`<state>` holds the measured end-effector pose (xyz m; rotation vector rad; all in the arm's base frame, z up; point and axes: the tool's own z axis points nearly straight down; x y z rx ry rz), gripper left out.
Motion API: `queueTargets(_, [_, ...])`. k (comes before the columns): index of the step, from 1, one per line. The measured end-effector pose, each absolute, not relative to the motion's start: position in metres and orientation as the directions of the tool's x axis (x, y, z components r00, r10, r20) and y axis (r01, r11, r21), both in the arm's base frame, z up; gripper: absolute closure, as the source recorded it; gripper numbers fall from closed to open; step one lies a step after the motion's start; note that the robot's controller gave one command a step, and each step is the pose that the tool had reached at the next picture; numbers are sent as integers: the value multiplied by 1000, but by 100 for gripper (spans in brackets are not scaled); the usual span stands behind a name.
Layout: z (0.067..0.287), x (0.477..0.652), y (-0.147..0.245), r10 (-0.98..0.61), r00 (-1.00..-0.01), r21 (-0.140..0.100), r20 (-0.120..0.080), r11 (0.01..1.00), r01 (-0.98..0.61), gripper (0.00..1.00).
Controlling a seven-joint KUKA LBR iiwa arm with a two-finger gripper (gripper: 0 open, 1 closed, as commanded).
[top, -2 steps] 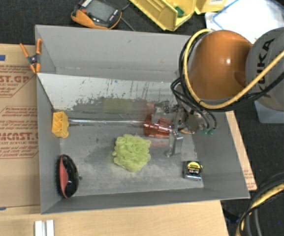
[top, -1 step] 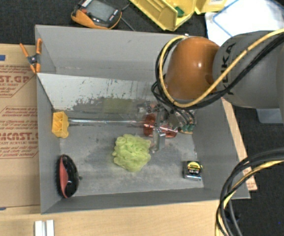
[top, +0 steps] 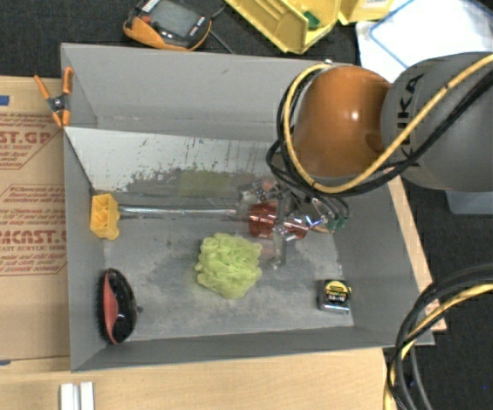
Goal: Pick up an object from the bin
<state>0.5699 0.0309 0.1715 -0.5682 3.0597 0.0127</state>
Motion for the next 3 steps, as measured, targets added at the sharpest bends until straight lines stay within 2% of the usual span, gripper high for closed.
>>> queueTargets(1, [108,531,34,-441,-897,10,-16,897,-441,0])
queueTargets(2, [108,549,27,-483,-875,3,-27,875,-484,0])
queueTargets(3, [70,553,23,-580,-814,3,-28,815,-580,0])
